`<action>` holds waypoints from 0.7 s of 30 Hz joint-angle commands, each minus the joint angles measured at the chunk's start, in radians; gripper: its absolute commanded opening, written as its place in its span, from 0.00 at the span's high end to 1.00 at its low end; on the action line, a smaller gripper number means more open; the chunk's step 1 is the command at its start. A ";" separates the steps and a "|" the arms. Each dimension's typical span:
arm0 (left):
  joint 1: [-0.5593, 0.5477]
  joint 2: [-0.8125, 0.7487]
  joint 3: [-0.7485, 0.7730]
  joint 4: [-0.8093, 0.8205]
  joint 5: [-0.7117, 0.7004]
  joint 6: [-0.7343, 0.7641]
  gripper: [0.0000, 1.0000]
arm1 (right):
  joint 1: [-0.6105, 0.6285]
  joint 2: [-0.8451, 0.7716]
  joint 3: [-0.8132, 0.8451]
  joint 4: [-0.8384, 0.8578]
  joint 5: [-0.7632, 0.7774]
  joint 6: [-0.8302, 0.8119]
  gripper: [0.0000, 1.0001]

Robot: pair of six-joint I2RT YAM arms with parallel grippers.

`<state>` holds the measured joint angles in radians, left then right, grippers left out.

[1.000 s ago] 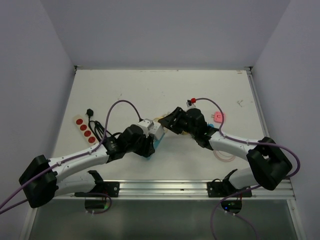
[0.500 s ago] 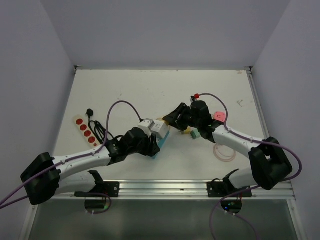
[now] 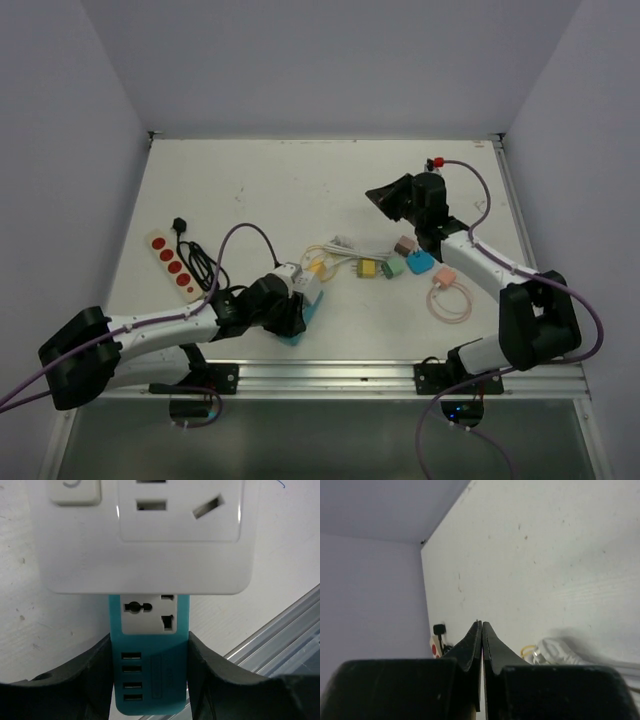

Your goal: Pull the plug off the socket

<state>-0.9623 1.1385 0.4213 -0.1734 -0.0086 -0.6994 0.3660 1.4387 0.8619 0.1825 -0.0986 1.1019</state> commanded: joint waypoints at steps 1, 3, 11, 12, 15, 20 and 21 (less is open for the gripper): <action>-0.012 -0.029 -0.003 -0.095 0.012 -0.026 1.00 | 0.002 0.011 0.052 0.100 0.096 -0.023 1.00; -0.012 -0.034 0.014 -0.101 -0.017 -0.020 1.00 | 0.002 0.014 0.054 0.097 0.071 -0.028 1.00; -0.010 -0.016 0.099 -0.101 -0.074 0.029 1.00 | 0.027 -0.084 -0.040 0.019 -0.050 -0.095 0.74; -0.010 -0.010 0.115 -0.100 -0.074 0.032 1.00 | 0.048 -0.098 -0.055 0.008 -0.055 -0.105 0.72; -0.009 0.009 0.143 -0.086 -0.074 0.034 1.00 | 0.106 -0.142 -0.106 -0.024 -0.073 -0.138 0.71; -0.007 0.023 0.163 -0.046 -0.062 0.032 1.00 | 0.197 -0.169 -0.213 0.006 -0.072 -0.125 0.66; -0.006 0.026 0.163 -0.043 -0.057 0.031 1.00 | 0.226 -0.166 -0.237 0.030 -0.066 -0.116 0.65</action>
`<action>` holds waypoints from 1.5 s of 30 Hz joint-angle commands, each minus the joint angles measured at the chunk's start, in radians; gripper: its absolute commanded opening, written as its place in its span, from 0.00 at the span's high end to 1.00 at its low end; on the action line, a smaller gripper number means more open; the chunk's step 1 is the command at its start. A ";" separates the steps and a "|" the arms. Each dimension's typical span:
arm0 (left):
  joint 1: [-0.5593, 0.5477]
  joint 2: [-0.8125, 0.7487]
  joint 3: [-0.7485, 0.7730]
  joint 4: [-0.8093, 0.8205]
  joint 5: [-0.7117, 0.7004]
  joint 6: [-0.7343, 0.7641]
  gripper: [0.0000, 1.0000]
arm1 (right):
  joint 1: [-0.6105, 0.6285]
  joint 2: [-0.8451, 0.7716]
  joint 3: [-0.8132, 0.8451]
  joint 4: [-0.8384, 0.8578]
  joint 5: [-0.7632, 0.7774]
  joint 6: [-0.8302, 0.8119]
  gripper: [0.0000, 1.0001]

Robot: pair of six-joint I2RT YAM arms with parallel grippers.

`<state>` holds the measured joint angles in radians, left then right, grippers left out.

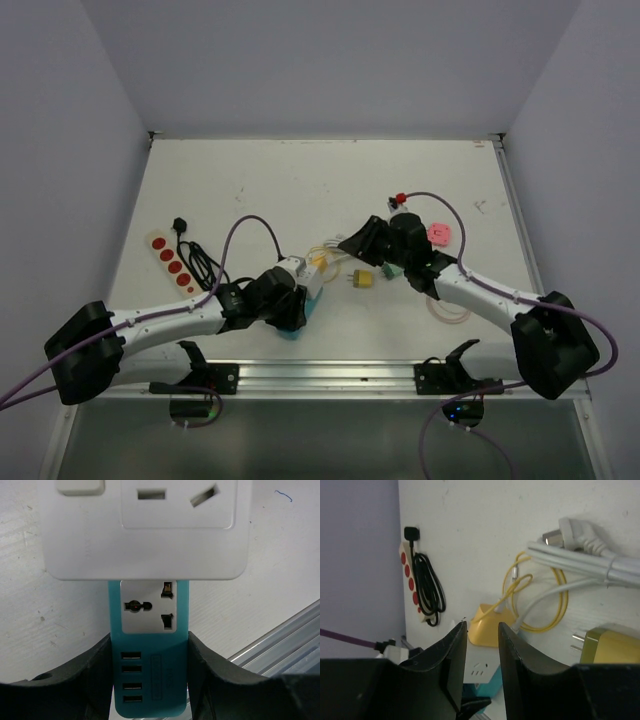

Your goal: Pull the plug off the socket

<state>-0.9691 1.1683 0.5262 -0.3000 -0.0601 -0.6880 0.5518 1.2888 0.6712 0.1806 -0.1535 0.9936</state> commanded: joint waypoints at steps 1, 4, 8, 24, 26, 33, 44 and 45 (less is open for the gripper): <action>0.001 -0.005 0.058 0.090 -0.004 0.018 1.00 | 0.051 -0.011 -0.059 0.048 -0.009 0.014 0.64; 0.003 -0.004 0.055 0.096 0.002 0.015 1.00 | 0.088 0.012 -0.104 0.126 0.002 0.056 0.59; 0.003 -0.009 0.051 0.107 0.016 0.008 1.00 | 0.134 0.055 -0.114 0.180 0.015 0.077 0.53; 0.003 -0.053 0.029 0.148 0.042 0.004 1.00 | 0.168 0.182 -0.093 0.301 0.046 0.135 0.52; 0.003 -0.058 0.028 0.148 0.042 0.002 1.00 | 0.168 0.194 -0.093 0.313 0.043 0.145 0.51; 0.003 -0.059 0.018 0.170 0.046 0.007 1.00 | 0.172 0.221 -0.093 0.368 0.012 0.178 0.48; 0.003 -0.076 0.014 0.190 0.045 0.010 1.00 | 0.188 0.241 -0.084 0.373 0.009 0.191 0.34; 0.003 -0.078 0.014 0.190 0.043 0.010 1.00 | 0.191 0.244 -0.084 0.375 0.009 0.195 0.34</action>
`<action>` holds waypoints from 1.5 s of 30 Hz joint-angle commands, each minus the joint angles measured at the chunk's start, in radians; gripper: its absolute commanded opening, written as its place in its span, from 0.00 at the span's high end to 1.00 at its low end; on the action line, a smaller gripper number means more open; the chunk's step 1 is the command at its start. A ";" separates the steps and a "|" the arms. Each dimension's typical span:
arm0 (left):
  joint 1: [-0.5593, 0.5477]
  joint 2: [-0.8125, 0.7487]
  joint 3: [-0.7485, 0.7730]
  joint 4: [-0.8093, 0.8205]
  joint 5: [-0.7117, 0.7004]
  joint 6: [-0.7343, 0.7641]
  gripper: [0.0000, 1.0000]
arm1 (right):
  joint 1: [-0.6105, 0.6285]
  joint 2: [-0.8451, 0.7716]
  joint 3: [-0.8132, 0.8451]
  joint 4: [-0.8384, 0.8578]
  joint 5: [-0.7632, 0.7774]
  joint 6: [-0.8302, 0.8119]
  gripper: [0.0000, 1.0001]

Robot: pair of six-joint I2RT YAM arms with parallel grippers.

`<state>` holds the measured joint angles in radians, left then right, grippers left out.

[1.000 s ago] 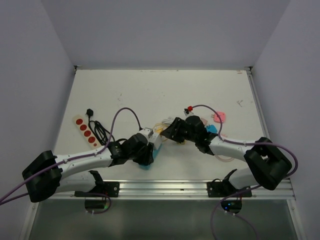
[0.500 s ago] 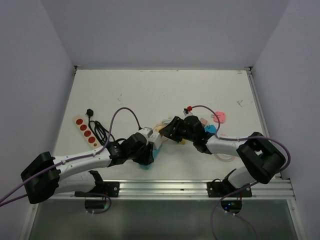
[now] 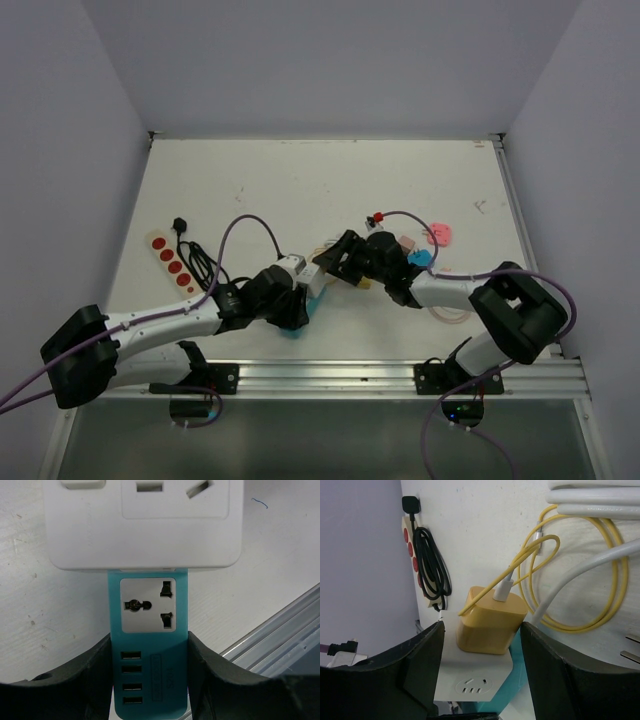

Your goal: Pull the plug off the socket

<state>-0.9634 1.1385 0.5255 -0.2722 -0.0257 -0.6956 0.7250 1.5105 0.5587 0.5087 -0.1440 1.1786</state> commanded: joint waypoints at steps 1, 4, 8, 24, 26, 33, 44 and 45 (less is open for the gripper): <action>-0.003 -0.049 0.013 0.162 0.007 0.018 1.00 | 0.020 0.027 0.032 0.047 0.000 0.009 0.34; -0.003 -0.060 0.011 0.157 0.000 0.018 1.00 | 0.033 0.034 0.037 0.042 0.004 0.006 0.34; -0.003 -0.074 0.010 0.151 -0.008 0.019 1.00 | 0.036 0.040 0.026 0.045 0.009 0.004 0.36; -0.003 -0.148 -0.041 0.191 -0.054 0.018 1.00 | 0.037 0.077 0.017 0.054 0.029 0.052 0.36; -0.003 -0.149 -0.044 0.189 -0.057 0.018 1.00 | 0.039 0.070 0.013 0.044 0.041 0.052 0.36; -0.003 -0.164 -0.048 0.183 -0.074 0.010 1.00 | 0.036 0.044 -0.008 0.030 0.075 0.058 0.35; -0.003 -0.149 -0.059 0.220 -0.080 0.007 1.00 | 0.057 0.057 0.040 0.057 0.029 0.064 0.63; -0.003 -0.148 -0.061 0.220 -0.079 0.005 1.00 | 0.057 0.056 0.044 0.059 0.029 0.064 0.68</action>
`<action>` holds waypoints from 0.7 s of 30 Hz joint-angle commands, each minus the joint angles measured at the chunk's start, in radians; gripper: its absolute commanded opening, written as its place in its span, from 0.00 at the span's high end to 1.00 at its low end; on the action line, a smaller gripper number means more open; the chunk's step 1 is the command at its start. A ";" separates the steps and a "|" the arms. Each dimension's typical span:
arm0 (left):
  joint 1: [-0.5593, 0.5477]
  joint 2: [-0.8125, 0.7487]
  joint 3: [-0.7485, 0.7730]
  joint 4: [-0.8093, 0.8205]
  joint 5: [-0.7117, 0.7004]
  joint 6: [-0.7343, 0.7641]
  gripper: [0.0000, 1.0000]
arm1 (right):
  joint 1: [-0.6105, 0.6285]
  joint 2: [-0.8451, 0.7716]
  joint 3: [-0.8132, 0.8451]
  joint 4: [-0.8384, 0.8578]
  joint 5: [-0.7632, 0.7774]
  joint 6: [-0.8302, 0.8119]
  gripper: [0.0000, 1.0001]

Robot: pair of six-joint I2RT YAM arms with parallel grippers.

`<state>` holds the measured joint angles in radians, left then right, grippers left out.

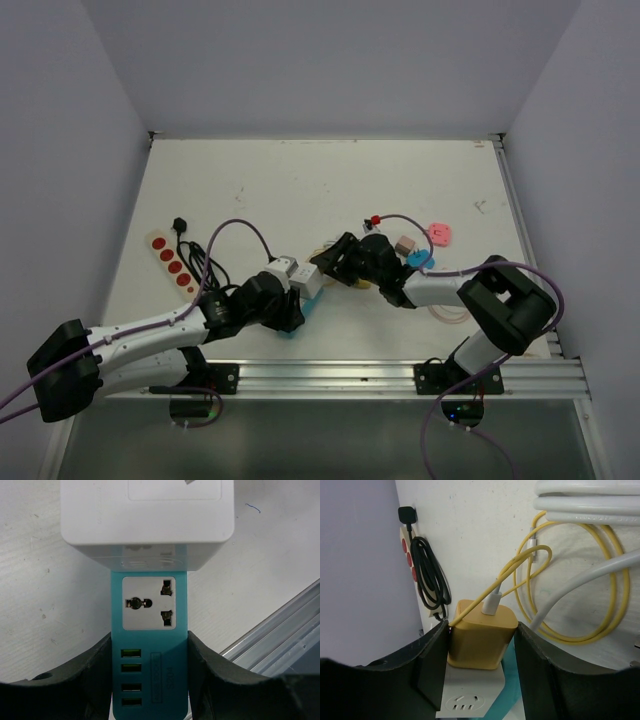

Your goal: Pull the plug off the socket

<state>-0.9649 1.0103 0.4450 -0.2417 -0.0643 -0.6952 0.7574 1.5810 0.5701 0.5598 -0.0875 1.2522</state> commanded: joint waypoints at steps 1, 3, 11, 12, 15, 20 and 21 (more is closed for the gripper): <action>-0.001 -0.018 0.018 0.188 -0.042 0.003 1.00 | 0.025 -0.016 0.037 -0.001 -0.021 -0.016 0.74; -0.001 -0.029 0.012 0.180 -0.043 -0.006 1.00 | 0.022 -0.026 0.054 -0.020 -0.015 -0.026 0.92; -0.001 -0.107 -0.060 0.099 -0.039 -0.082 1.00 | -0.111 -0.061 0.097 -0.069 0.011 -0.048 1.00; -0.001 -0.117 -0.066 0.096 -0.035 -0.090 1.00 | -0.124 -0.067 0.115 -0.077 0.021 -0.054 1.00; -0.001 -0.130 -0.088 0.084 -0.025 -0.112 1.00 | -0.161 -0.088 0.152 -0.115 0.057 -0.062 1.00; -0.003 -0.122 -0.097 0.078 -0.025 -0.121 1.00 | -0.194 -0.105 0.209 -0.170 0.084 -0.092 1.00; -0.003 -0.121 -0.097 0.076 -0.028 -0.122 1.00 | -0.194 -0.108 0.224 -0.178 0.107 -0.100 1.00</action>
<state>-0.9623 0.9005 0.3729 -0.0978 -0.1173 -0.7834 0.6483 1.5177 0.7097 0.3565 -0.1883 1.2163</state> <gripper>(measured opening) 0.545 0.512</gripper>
